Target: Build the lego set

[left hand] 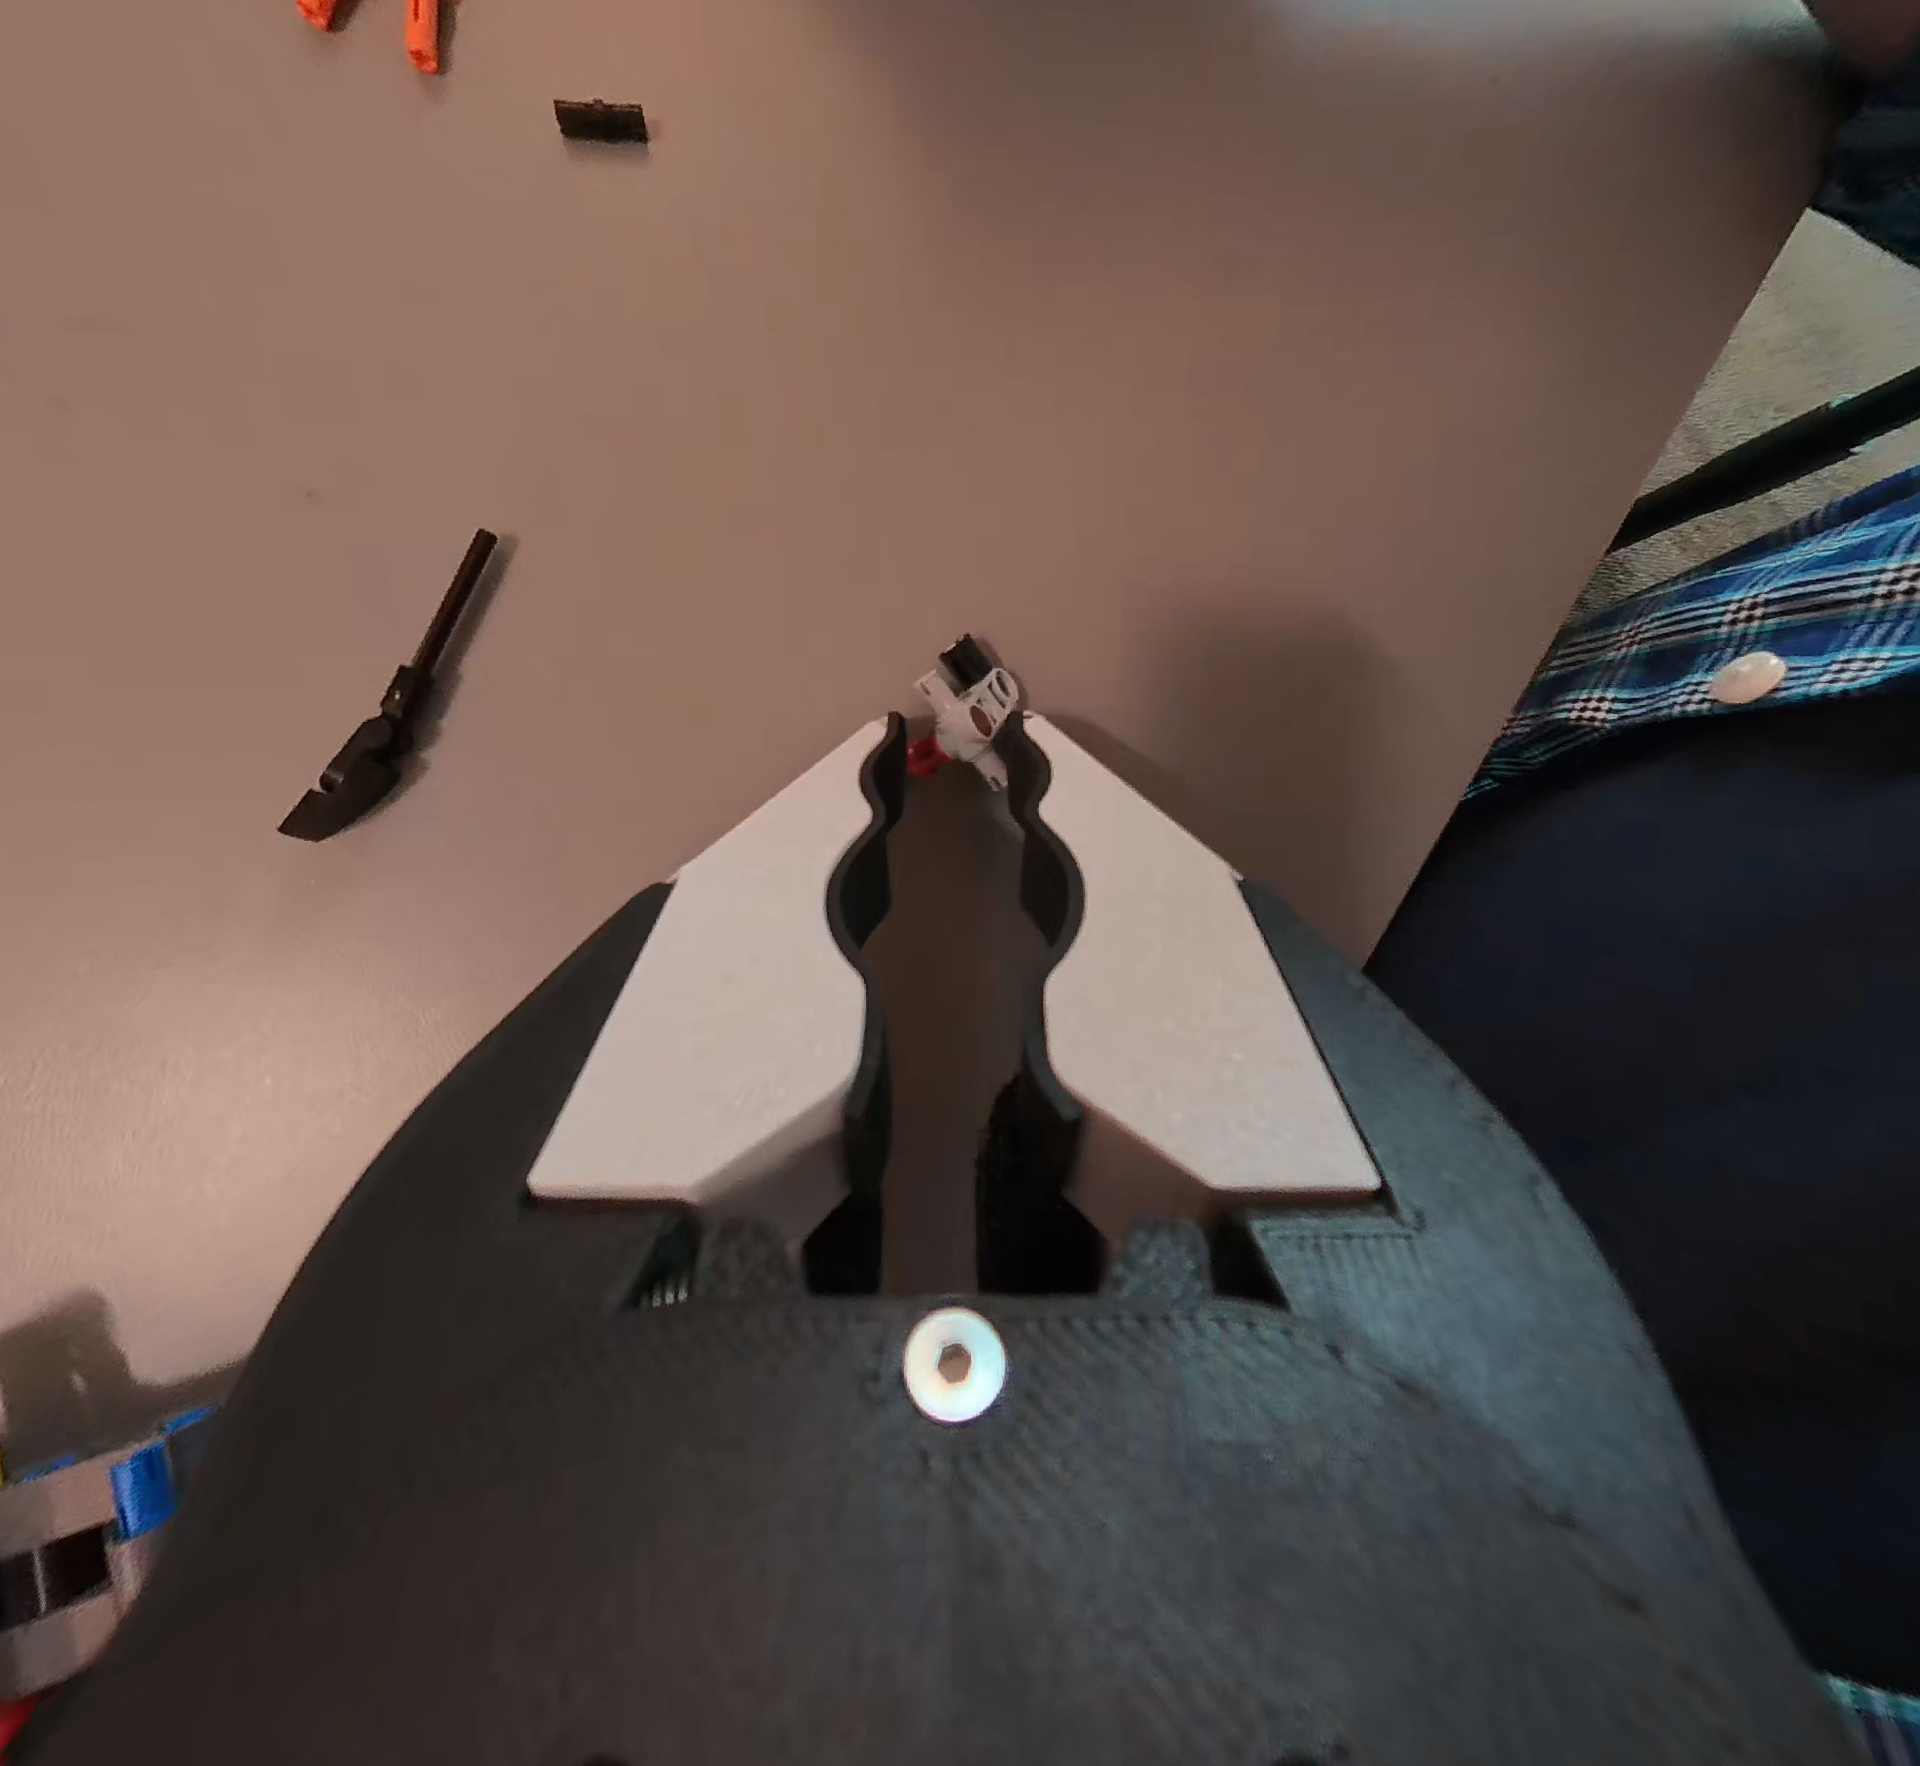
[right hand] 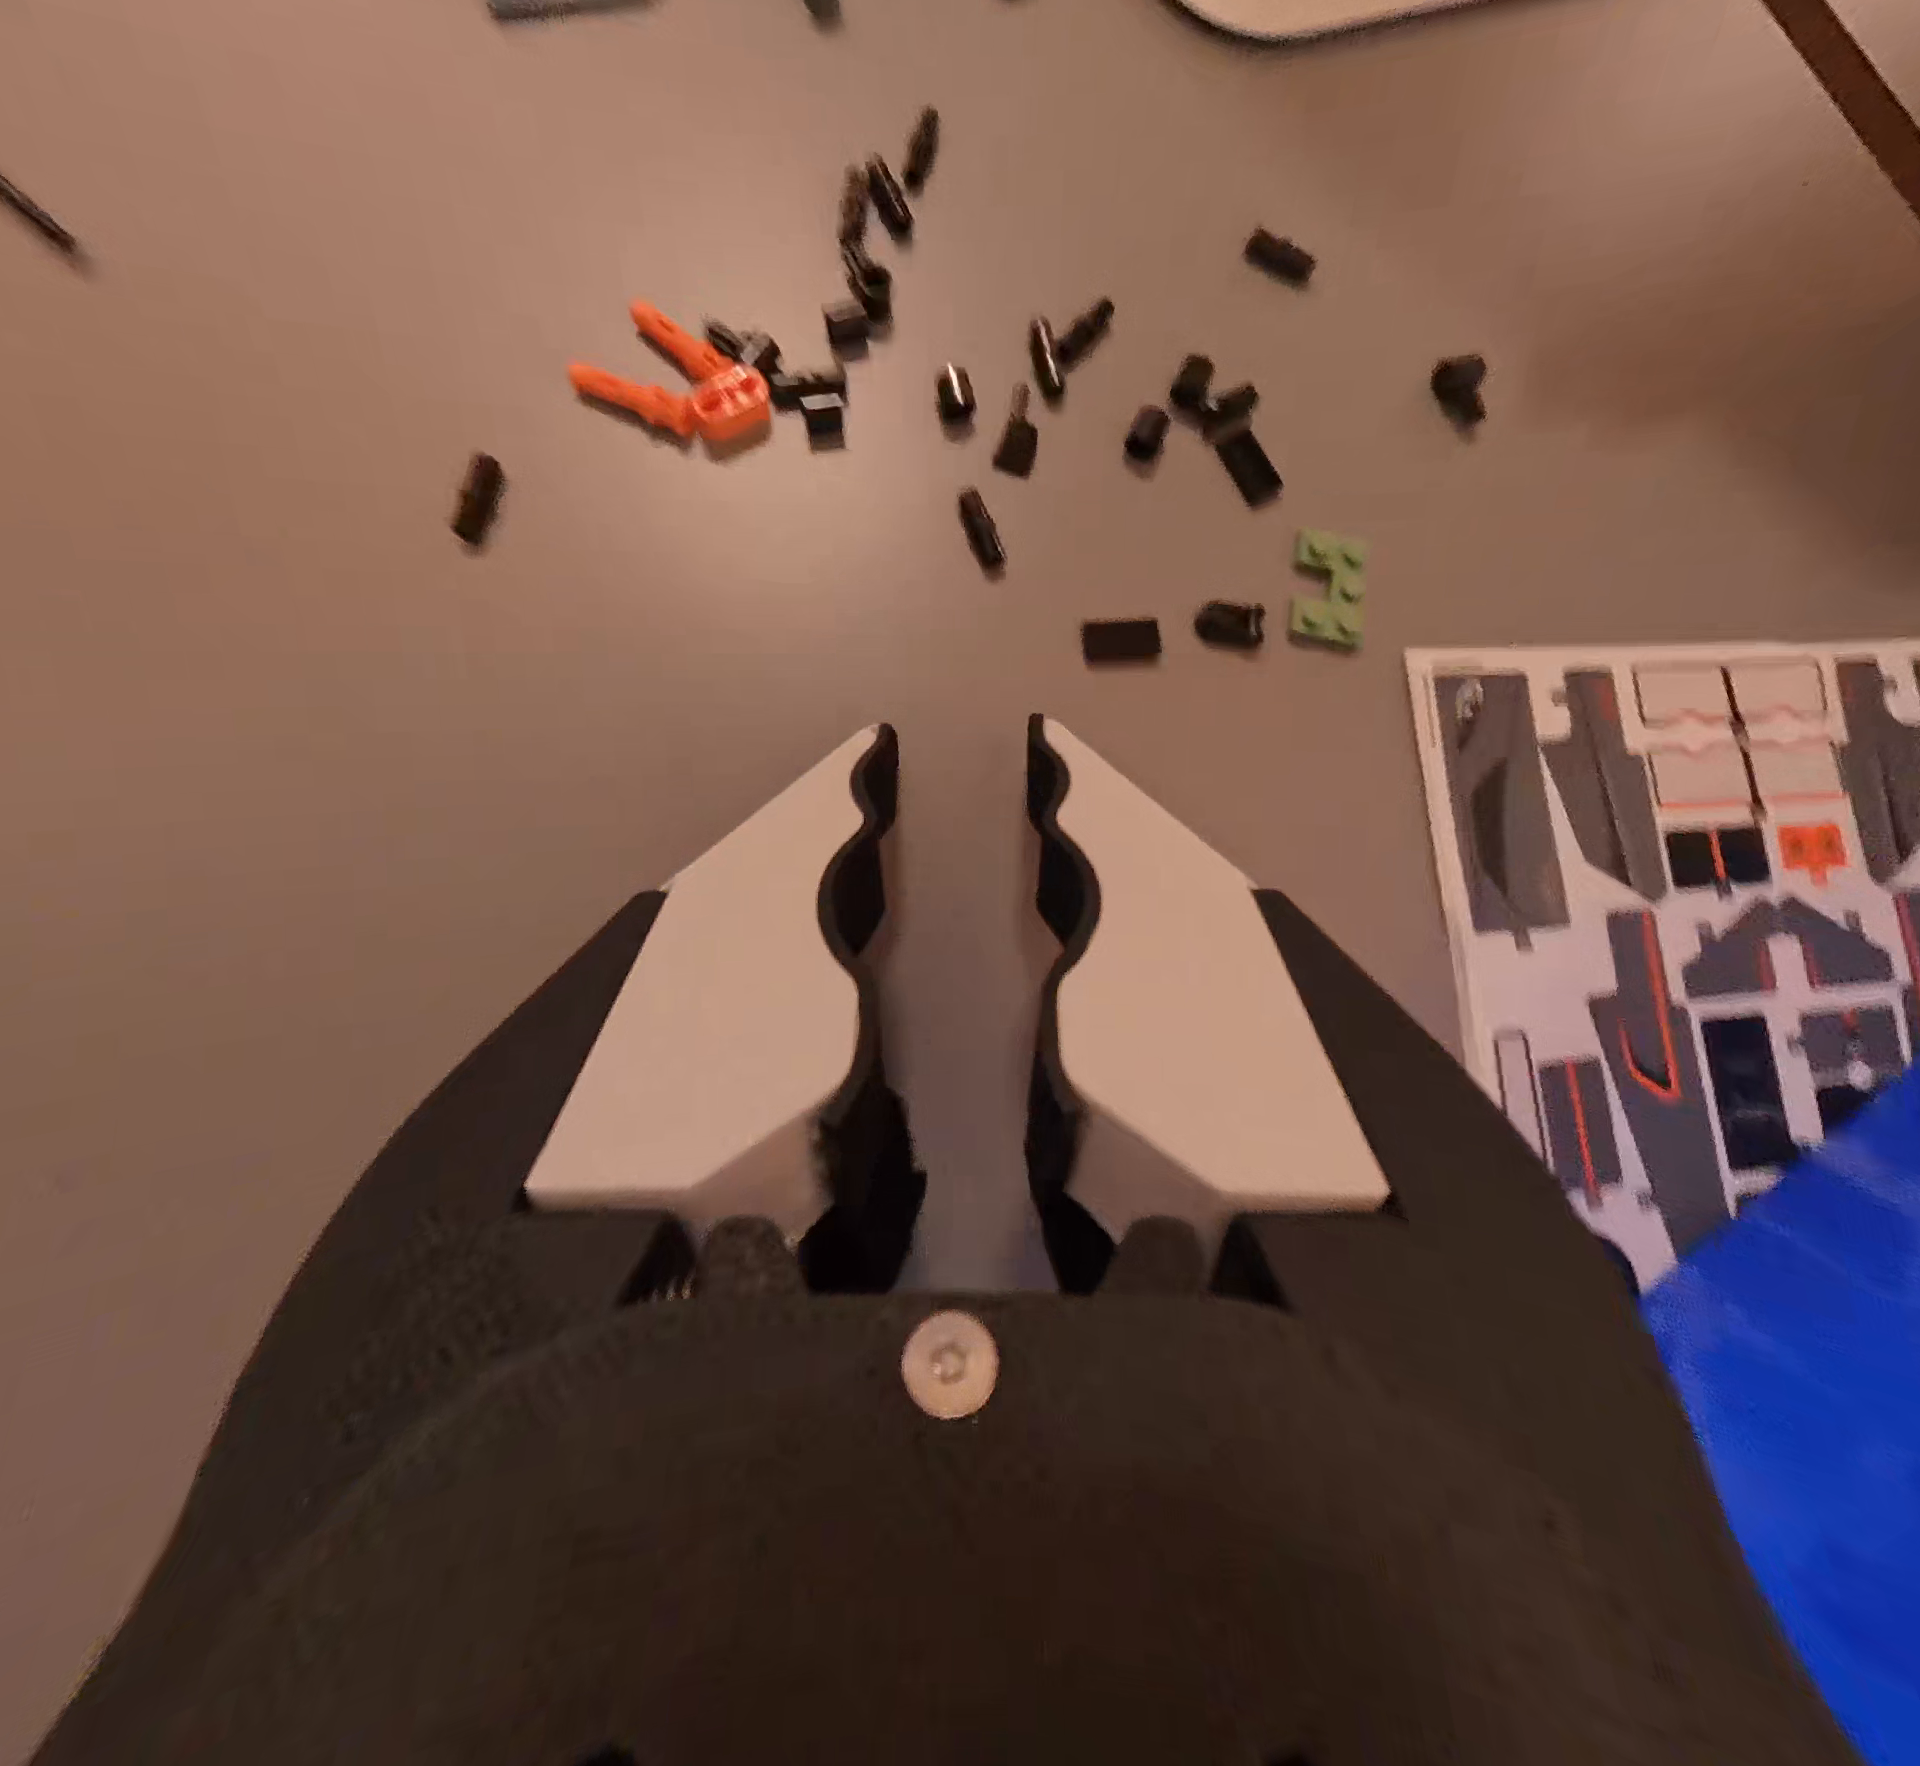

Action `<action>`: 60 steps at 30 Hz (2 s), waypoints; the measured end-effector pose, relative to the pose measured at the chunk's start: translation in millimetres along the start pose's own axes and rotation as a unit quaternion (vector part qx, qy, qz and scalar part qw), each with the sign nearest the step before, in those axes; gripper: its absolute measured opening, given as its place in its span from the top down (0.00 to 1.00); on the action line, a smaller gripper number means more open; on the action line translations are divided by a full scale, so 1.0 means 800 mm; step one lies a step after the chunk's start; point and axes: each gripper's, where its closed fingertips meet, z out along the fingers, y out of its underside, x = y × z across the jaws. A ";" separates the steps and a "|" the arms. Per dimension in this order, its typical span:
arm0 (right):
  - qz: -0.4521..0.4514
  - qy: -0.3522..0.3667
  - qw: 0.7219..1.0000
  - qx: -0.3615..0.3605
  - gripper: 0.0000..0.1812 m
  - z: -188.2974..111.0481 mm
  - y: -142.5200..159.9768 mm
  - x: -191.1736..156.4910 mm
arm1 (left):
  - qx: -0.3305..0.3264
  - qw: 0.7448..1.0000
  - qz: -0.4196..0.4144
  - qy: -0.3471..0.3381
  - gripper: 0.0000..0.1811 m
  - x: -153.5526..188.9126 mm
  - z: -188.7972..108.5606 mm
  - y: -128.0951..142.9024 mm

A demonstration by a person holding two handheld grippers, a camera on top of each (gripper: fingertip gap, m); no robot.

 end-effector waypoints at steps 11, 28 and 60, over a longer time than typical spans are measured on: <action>-0.019 -0.002 1.000 -0.012 0.86 0.013 -0.037 0.028 | 0.011 1.000 -0.006 0.020 0.90 -0.003 0.001 -0.003; -0.059 -0.030 0.997 -0.036 0.97 0.068 -0.066 -0.003 | 0.020 0.999 0.001 0.038 0.90 -0.004 0.003 -0.007; -0.088 -0.176 0.980 -0.016 0.98 -0.011 -0.038 -0.192 | -0.004 0.997 0.016 0.077 0.90 -0.003 -0.006 0.003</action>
